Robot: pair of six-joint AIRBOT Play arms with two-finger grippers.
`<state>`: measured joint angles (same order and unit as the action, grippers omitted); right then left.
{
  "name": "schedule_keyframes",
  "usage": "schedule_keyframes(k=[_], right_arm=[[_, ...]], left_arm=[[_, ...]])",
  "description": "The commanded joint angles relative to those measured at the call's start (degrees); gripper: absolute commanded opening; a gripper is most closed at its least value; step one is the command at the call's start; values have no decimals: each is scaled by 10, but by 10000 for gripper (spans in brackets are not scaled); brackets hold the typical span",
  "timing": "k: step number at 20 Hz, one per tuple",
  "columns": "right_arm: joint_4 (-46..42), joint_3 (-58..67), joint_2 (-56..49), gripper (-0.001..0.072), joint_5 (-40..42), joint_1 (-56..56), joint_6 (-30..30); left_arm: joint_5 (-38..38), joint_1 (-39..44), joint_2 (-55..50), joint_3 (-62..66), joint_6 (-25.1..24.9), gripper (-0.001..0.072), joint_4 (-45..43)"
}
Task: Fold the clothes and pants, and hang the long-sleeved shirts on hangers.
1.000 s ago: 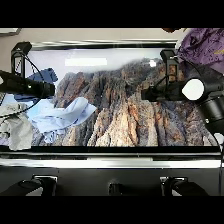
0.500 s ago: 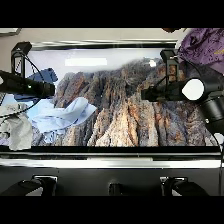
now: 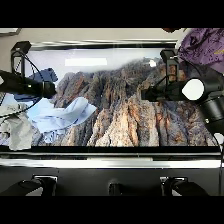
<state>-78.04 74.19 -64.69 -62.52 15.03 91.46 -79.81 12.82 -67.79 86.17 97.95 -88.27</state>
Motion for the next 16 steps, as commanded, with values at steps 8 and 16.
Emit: schedule_keyframes(k=[8, 16], right_arm=[[5, 0, 0, 42, -10, 1, 1], [5, 0, 0, 133, -42, 1, 0]], left_arm=[[146, -104, -22, -282, 123, 720, -83], [261, -104, -141, -298, 120, 21, 31]])
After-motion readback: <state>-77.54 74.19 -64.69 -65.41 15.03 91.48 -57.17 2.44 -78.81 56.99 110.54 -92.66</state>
